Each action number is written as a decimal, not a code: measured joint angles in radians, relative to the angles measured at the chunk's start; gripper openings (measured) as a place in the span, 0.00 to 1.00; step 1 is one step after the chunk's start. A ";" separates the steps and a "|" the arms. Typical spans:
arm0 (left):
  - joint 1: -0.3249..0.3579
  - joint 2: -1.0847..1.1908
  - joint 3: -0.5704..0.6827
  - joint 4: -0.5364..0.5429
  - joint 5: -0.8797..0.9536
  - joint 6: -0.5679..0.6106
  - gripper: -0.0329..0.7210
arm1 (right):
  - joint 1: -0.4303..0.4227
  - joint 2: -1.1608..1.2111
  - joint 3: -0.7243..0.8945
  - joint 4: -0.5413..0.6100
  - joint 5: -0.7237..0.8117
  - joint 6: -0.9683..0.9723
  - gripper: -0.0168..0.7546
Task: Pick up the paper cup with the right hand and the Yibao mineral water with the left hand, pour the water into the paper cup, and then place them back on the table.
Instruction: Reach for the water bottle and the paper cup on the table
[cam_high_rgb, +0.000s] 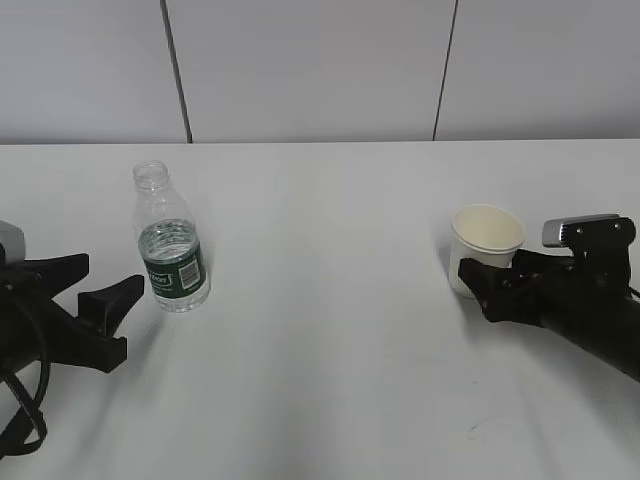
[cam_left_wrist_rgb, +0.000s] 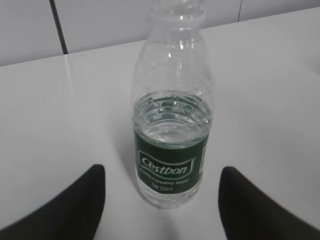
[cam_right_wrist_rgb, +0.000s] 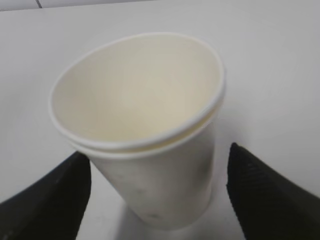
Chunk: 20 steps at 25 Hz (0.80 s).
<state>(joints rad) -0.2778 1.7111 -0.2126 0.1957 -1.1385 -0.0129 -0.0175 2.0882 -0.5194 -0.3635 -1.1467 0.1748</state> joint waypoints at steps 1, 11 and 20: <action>0.000 0.000 0.000 0.000 0.000 0.000 0.63 | 0.000 0.000 -0.008 -0.005 0.000 0.004 0.88; 0.000 0.000 0.000 0.000 0.000 0.000 0.63 | 0.000 0.035 -0.082 -0.067 -0.002 0.047 0.88; 0.000 0.000 0.000 0.000 0.000 0.000 0.63 | 0.000 0.090 -0.144 -0.109 -0.002 0.069 0.88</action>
<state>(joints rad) -0.2778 1.7111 -0.2126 0.1957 -1.1385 -0.0129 -0.0175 2.1786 -0.6633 -0.4728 -1.1483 0.2435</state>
